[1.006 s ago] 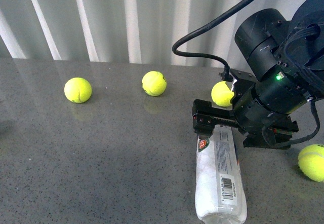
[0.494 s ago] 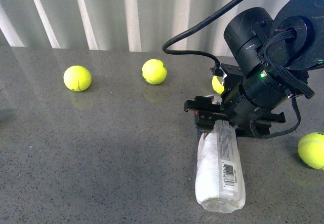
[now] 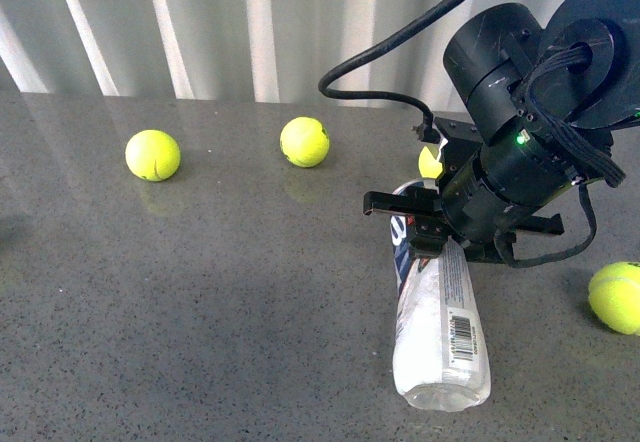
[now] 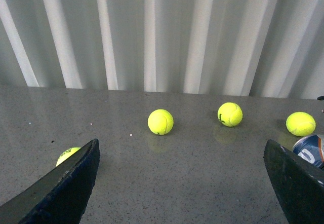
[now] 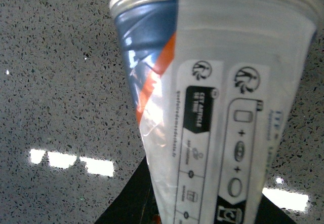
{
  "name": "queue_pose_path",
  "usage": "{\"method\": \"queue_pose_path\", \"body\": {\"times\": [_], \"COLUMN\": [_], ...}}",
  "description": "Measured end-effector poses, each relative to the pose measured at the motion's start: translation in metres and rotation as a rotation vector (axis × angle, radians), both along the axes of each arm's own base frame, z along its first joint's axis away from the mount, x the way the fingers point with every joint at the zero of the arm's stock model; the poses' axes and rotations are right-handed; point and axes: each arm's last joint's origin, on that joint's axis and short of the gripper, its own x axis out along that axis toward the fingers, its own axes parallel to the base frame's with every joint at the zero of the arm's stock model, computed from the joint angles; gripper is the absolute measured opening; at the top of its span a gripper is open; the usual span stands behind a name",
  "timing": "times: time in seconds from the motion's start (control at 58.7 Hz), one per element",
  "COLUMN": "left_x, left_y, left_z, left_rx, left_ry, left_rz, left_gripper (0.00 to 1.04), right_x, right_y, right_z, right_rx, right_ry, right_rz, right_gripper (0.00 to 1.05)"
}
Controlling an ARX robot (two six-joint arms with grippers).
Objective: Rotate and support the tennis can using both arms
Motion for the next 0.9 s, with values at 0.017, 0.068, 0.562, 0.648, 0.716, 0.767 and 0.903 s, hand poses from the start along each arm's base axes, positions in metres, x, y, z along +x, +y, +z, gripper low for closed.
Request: {"method": "queue_pose_path", "body": {"times": [0.017,0.068,0.562,0.648,0.716,0.767,0.903], "left_x": [0.0,0.0,0.0,0.0,0.0,0.0,0.0], "left_y": [0.0,0.0,0.0,0.0,0.0,0.0,0.0], "left_z": [0.0,0.0,0.0,0.0,0.0,0.0,0.0], "left_rx": [0.0,0.0,0.0,0.0,0.0,0.0,0.0], "left_ry": [0.0,0.0,0.0,0.0,0.0,0.0,0.0], "left_rz": [0.0,0.0,0.0,0.0,0.0,0.0,0.0], "left_gripper": [0.98,0.98,0.98,0.98,0.98,0.98,0.98], "right_x": [0.0,0.0,-0.003,-0.008,-0.016,-0.023,-0.041], "right_y": [0.0,0.0,0.002,0.004,0.005,0.006,0.009], "right_z": [0.0,0.001,0.039,0.064,0.084,0.093,0.099], "right_rx": [0.0,-0.002,-0.102,-0.211,-0.325,-0.398,-0.603], "right_ry": [0.0,-0.001,-0.118,-0.25,-0.381,-0.462,-0.63], "right_rz": [0.0,-0.001,0.067,0.133,0.244,0.324,0.567], "right_gripper": [0.21,0.2,0.12,0.11,0.11,0.1,0.07]}}
